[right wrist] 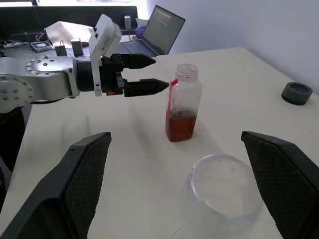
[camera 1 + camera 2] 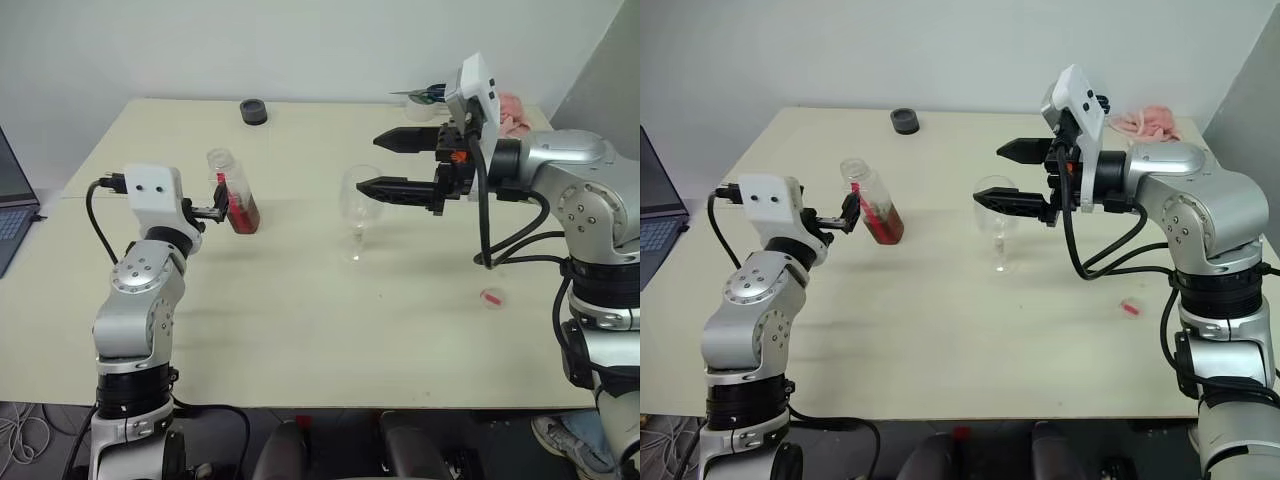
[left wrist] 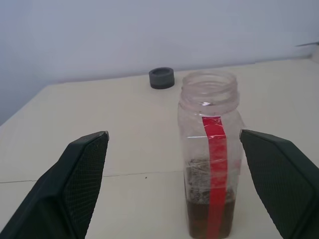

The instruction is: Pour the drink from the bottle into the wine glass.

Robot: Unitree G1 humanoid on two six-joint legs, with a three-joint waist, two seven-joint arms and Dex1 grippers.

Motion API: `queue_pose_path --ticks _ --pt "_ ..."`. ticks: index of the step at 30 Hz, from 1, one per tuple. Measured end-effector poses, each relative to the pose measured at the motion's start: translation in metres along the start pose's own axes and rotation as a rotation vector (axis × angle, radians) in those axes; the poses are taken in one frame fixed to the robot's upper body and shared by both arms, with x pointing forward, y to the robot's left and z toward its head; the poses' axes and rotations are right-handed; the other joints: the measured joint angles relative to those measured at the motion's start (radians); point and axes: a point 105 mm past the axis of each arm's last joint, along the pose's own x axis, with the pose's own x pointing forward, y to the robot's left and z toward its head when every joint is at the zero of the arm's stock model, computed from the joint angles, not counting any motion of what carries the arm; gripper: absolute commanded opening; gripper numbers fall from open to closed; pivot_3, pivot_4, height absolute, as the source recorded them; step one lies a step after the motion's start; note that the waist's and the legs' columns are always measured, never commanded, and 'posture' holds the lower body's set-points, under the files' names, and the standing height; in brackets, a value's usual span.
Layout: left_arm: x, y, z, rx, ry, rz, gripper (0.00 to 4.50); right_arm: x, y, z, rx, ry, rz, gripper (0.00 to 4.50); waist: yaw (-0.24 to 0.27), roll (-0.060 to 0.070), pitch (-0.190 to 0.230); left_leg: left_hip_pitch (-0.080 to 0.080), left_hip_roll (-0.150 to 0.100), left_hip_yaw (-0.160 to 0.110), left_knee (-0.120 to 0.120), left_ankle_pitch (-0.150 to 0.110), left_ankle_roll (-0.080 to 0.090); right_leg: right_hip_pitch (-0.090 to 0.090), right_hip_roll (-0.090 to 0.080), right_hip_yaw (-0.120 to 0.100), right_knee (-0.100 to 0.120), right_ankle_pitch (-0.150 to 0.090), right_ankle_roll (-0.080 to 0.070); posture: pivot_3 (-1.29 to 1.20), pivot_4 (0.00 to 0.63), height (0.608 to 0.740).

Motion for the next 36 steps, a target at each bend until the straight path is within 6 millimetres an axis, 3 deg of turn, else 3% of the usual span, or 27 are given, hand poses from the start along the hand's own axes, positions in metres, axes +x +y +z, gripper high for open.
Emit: queue_pose_path --ticks 6,11,16,20,29,32,36 --pt "0.012 -0.012 -0.012 -0.011 0.046 -0.071 4.50 0.002 0.001 0.000 -0.006 0.000 0.008 4.46 0.004 0.000 0.000 -0.005 0.000 0.000 0.000 0.001 -0.002 -0.006 0.000 -0.002 0.002 0.000 0.000 0.00 0.150 0.740" --pt "0.014 -0.021 -0.009 -0.036 0.024 -0.129 4.50 0.002 0.002 0.000 -0.013 0.004 0.010 4.46 0.004 0.000 0.000 -0.005 0.000 0.000 0.000 0.001 -0.002 -0.006 0.001 -0.002 0.002 0.000 0.000 0.00 0.150 0.740" --pt "0.020 -0.021 -0.016 -0.052 0.032 -0.125 4.50 0.002 0.005 0.002 -0.034 0.003 0.007 4.46 0.005 0.000 0.000 -0.005 0.000 0.000 0.000 0.001 -0.002 -0.006 0.001 -0.002 0.002 0.000 0.000 0.00 0.150 0.740" --pt "0.033 -0.022 -0.008 -0.058 -0.003 -0.105 4.50 0.003 0.005 0.002 -0.037 0.004 -0.001 4.46 0.006 0.000 0.000 -0.005 -0.002 0.000 0.000 0.002 -0.002 -0.006 0.001 -0.002 0.002 0.000 0.000 0.00 0.150 0.740" --pt "0.049 -0.037 -0.016 -0.084 -0.014 -0.129 4.50 0.005 0.006 -0.002 -0.038 0.015 -0.009 4.46 0.006 0.000 0.000 -0.005 -0.001 0.000 0.000 0.002 -0.002 -0.007 0.001 -0.002 0.002 0.000 0.000 0.00 0.150 0.740" --pt "0.053 -0.037 -0.018 -0.086 -0.016 -0.123 3.87 0.005 0.006 -0.004 -0.033 0.018 -0.011 4.50 0.007 0.000 0.000 -0.005 -0.001 0.000 0.000 0.002 -0.002 -0.006 0.001 -0.002 0.003 0.000 0.000 0.00 0.150 0.740" --pt "0.056 -0.036 -0.015 -0.078 -0.041 -0.118 2.60 0.005 0.006 -0.005 -0.033 0.020 -0.022 4.50 0.007 0.000 0.000 -0.005 -0.001 0.000 0.001 0.002 -0.002 -0.006 0.000 -0.002 0.003 0.000 0.000 0.00 0.150 0.740"
